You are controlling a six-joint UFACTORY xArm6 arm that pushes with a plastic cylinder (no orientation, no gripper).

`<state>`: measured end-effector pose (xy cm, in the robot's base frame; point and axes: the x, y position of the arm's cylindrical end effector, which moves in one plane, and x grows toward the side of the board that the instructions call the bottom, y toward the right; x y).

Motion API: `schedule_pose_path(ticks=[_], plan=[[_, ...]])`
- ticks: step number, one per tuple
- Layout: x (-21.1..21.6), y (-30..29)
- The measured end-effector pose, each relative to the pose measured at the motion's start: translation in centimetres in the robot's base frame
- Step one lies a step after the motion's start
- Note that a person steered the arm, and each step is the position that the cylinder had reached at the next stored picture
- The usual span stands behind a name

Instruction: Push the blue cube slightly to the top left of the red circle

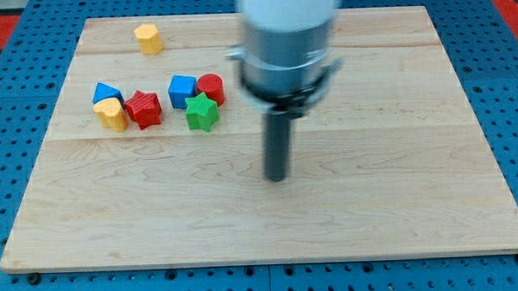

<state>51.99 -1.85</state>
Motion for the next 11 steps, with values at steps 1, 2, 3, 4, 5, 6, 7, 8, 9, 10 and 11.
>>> schedule_pose_path(ticks=[1, 2, 3, 4, 5, 6, 7, 8, 9, 10, 11], plan=[[0.0, -5.7], [-0.8, -8.4], [-2.6, -8.1], [-5.6, -9.3], [-8.5, -11.7], [-11.8, -11.9], [-14.9, -11.7], [-15.2, -9.3], [-17.5, -7.2], [-18.3, -8.7], [-19.7, -7.1]])
